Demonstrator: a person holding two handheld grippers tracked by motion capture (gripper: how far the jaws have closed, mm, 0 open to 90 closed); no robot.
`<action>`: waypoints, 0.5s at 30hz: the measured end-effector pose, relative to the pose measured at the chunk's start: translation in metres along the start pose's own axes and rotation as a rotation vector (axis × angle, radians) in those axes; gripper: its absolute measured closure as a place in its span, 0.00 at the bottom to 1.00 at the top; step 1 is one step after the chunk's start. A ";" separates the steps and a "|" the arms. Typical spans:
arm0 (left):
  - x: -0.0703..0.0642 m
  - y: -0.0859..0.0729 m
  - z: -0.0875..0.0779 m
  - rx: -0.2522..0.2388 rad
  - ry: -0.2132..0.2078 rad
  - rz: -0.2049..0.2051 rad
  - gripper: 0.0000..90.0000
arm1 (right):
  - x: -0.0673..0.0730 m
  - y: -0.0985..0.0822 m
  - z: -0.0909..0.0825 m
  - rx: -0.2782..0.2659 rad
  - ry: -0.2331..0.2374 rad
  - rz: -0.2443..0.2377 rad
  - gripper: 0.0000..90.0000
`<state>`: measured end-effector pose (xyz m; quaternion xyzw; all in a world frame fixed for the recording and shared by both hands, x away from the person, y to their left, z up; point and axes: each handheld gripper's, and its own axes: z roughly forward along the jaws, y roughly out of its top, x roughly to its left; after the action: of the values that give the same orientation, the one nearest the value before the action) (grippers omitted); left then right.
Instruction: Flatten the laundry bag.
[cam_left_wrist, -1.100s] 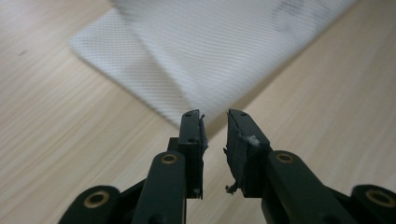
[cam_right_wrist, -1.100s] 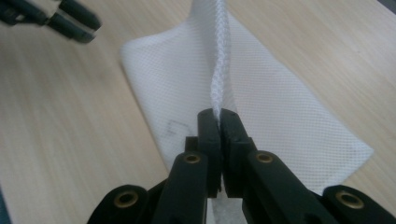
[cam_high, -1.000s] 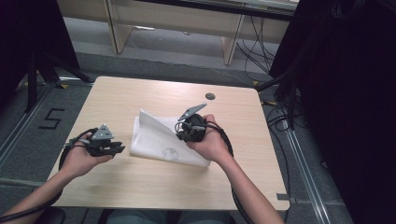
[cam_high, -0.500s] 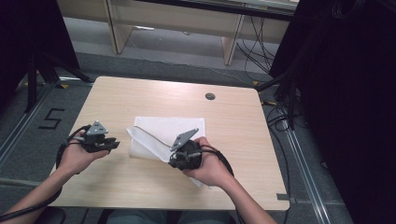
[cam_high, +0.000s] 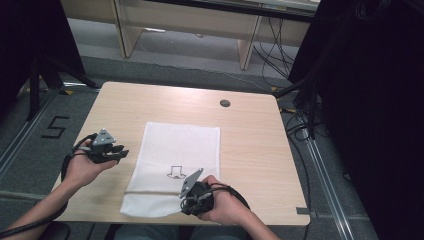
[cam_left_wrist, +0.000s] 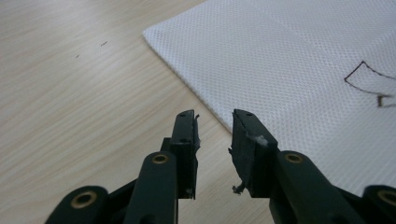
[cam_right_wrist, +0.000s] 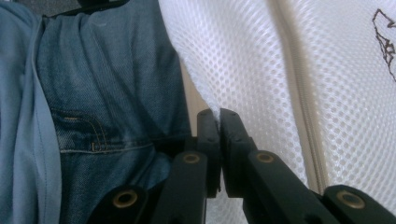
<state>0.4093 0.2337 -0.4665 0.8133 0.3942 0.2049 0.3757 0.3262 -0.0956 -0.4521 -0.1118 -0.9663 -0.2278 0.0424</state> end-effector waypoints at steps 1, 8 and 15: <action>-0.006 0.002 0.001 -0.016 -0.011 0.026 0.76 | 0.000 -0.003 0.005 0.006 0.001 -0.013 0.96; -0.035 0.008 0.005 -0.014 -0.120 0.112 0.74 | 0.002 -0.008 0.002 -0.038 0.023 0.037 0.78; -0.073 0.005 0.008 0.077 -0.275 0.211 0.77 | -0.019 -0.032 -0.043 -0.118 -0.080 0.195 0.78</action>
<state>0.3728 0.1700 -0.4709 0.8843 0.2590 0.1149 0.3712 0.3382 -0.1461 -0.4297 -0.2164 -0.9368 -0.2743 0.0191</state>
